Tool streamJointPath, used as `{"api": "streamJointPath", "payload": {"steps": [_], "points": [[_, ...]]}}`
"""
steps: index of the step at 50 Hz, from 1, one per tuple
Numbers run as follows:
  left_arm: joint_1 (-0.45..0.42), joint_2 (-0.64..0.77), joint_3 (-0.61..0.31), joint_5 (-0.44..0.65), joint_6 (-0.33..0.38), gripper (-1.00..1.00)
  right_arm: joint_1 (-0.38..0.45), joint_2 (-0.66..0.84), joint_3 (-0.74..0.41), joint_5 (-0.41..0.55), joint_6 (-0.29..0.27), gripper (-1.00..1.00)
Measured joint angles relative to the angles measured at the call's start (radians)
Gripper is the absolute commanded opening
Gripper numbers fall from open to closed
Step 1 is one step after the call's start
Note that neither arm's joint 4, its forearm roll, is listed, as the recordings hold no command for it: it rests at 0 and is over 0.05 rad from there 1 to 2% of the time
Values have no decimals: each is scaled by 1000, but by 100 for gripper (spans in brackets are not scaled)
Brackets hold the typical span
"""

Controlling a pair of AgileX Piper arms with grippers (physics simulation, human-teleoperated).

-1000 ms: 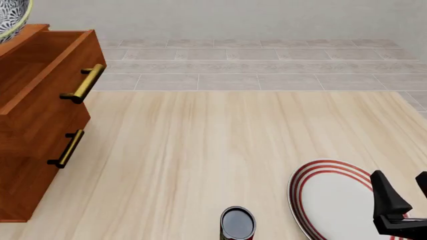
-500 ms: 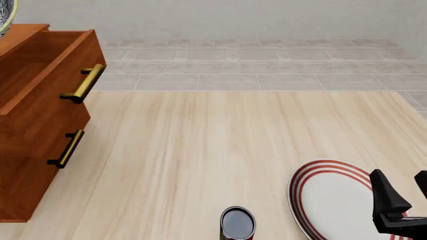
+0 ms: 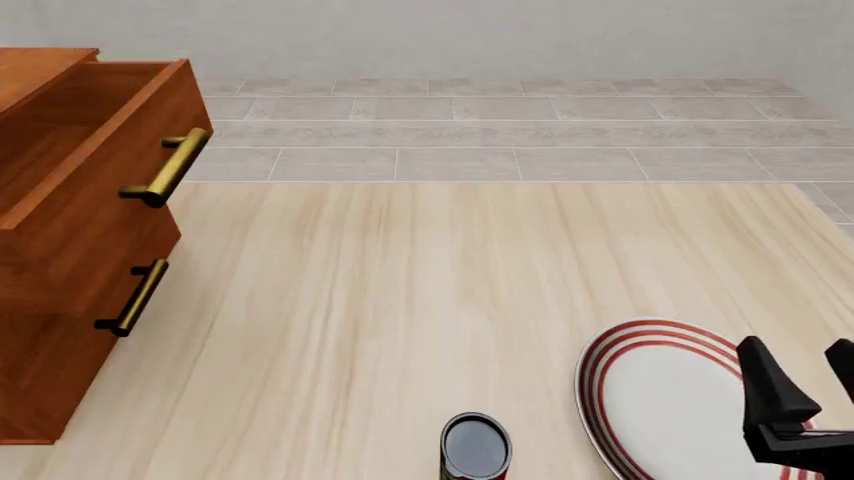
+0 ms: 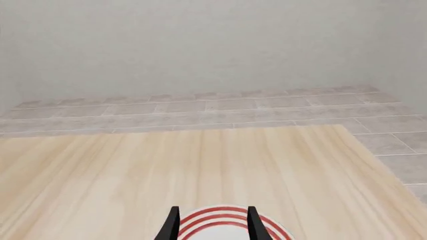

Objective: Put the bowl on top of the cabinet.

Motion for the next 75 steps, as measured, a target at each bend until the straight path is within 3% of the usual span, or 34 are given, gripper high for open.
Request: {"api": "streamJointPath", "payload": {"steps": [75], "points": [[102, 53, 78, -74, -31, -100, -3, -8, 0, 12, 14, 100]]}}
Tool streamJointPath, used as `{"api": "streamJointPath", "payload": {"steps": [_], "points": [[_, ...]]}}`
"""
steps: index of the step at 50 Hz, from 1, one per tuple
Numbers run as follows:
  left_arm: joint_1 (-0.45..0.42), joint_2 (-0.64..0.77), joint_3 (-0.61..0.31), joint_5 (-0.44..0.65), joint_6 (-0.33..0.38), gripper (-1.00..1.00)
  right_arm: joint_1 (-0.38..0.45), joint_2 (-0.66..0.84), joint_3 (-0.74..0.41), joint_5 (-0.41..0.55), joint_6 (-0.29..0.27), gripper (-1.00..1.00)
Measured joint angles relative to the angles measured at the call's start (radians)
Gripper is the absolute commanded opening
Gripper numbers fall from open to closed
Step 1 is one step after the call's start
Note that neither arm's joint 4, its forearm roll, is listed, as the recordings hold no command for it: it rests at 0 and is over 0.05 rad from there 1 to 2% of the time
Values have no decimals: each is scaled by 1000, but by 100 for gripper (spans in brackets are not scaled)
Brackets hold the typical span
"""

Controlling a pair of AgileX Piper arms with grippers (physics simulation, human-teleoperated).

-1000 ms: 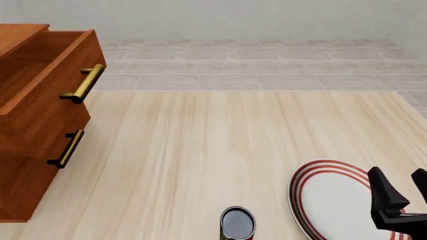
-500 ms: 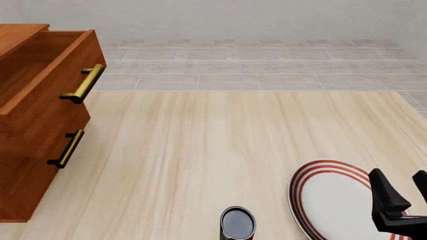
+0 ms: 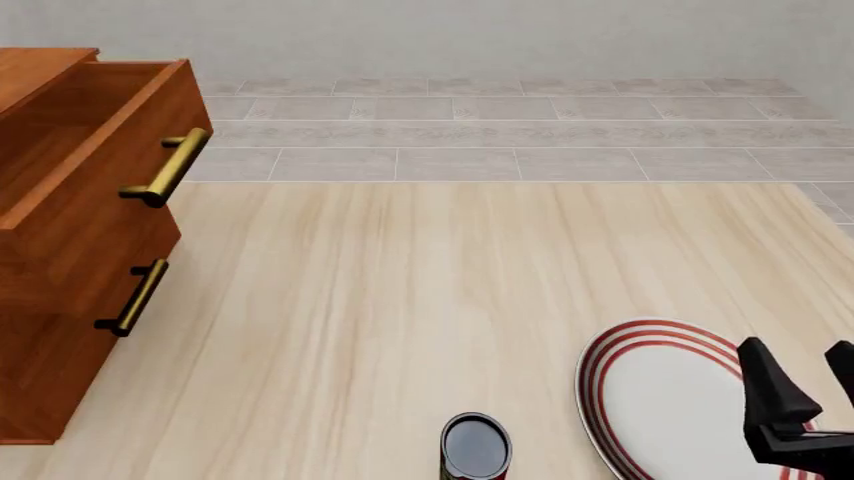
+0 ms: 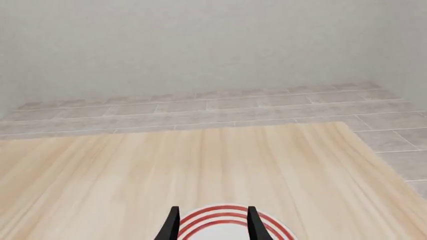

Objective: Put the bowl on top of the cabinet.

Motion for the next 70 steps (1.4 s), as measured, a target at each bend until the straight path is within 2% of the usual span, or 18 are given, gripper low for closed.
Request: {"api": "streamJointPath", "payload": {"steps": [36, 37, 57, 70], "points": [[10, 8, 26, -48, 2, -100, 1, -4, 0, 5, 5, 100], [10, 8, 26, -47, 4, 100, 1, -5, 0, 6, 5, 100], [4, 18, 28, -48, 10, 100, 2, -1, 0, 2, 5, 100], [9, 13, -5, -34, 7, 100, 4, 0, 0, -1, 4, 100]]}}
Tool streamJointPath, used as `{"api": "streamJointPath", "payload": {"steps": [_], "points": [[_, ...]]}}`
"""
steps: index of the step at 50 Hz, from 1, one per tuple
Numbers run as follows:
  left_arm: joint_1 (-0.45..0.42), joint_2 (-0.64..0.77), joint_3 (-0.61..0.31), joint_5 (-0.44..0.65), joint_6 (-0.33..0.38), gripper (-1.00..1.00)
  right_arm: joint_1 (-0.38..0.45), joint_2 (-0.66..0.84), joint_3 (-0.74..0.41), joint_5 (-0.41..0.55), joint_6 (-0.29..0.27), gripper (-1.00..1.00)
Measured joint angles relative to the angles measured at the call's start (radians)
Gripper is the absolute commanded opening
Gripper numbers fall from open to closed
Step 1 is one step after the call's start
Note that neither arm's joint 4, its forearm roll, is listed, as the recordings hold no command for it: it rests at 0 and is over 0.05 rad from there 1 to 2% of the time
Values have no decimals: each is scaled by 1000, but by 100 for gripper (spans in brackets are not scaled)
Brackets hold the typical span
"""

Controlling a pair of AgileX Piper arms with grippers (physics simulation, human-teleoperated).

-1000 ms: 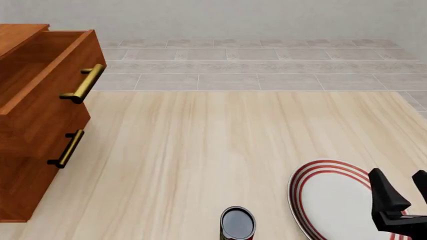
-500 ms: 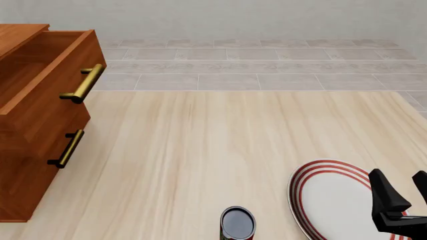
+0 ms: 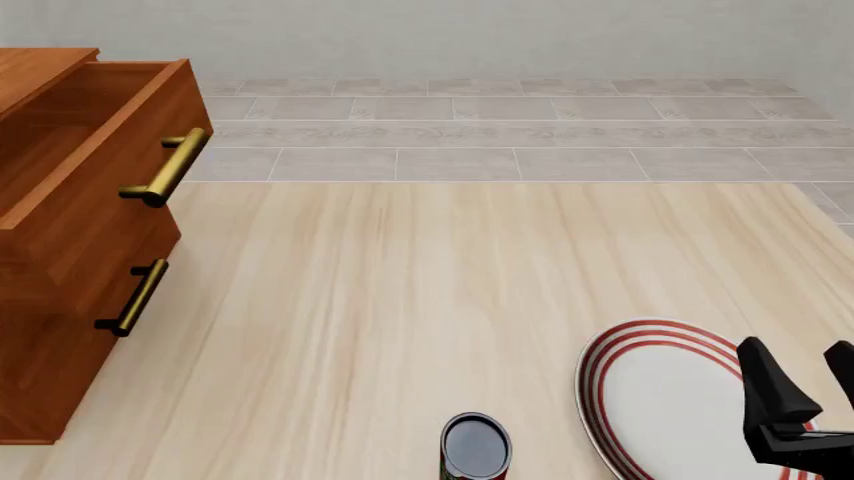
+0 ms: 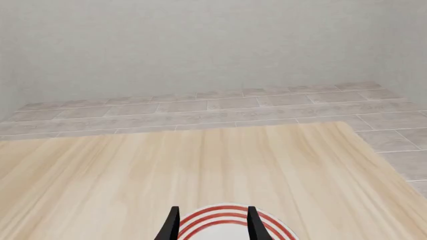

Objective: Put the bowl on top of the cabinet.

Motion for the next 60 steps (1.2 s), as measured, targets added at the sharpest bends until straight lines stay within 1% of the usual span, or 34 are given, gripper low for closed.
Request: {"api": "streamJointPath", "payload": {"steps": [43, 60], "points": [[44, -70, -147, 101, -31, 100, -1, -19, 0, 14, -6, 100], [45, -104, -186, 112, -31, 100, -1, -15, 0, 10, -6, 100]]}}
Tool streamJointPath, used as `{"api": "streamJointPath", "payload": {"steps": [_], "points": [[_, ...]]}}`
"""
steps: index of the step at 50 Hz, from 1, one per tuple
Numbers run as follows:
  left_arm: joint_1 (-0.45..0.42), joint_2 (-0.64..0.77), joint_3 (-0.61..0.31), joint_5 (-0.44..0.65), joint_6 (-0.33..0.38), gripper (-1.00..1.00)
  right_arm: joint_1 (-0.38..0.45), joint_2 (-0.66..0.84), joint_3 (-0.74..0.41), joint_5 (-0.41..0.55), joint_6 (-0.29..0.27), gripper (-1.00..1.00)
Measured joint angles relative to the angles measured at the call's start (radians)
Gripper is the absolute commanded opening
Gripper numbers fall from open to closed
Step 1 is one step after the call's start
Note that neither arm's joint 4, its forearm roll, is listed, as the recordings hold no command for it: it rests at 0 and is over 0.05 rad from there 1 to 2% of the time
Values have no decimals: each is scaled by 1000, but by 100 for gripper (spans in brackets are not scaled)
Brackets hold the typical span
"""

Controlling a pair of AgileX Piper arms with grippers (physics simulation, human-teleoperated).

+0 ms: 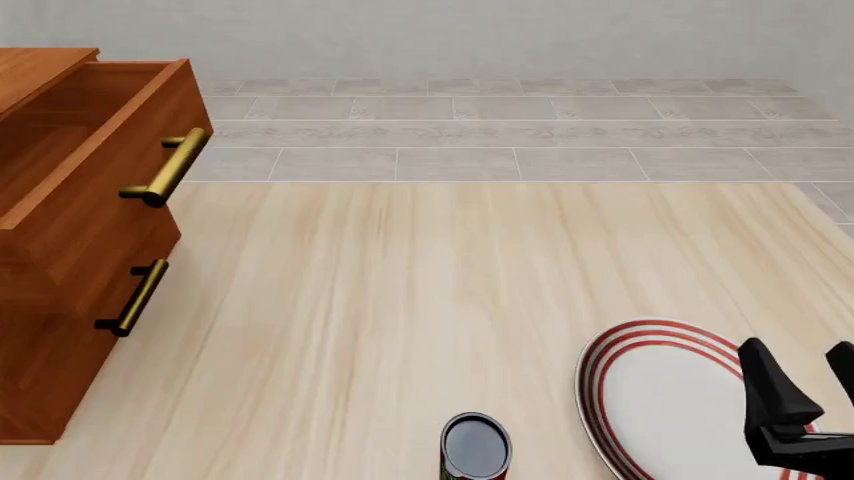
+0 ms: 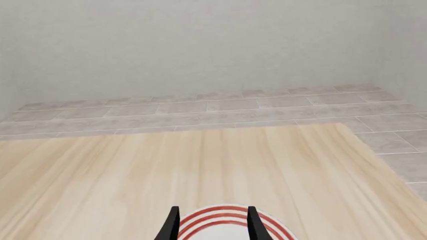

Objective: Put the bowl on top of the cabinet.

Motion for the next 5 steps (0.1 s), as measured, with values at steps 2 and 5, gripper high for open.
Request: {"api": "streamJointPath", "payload": {"steps": [2, 5], "points": [[2, -7, -5, -1, 5, 100, 0, 0, 0, 0, 0, 100], [8, -20, -14, -2, 16, 100, 0, 0, 0, 0, 0, 100]]}}
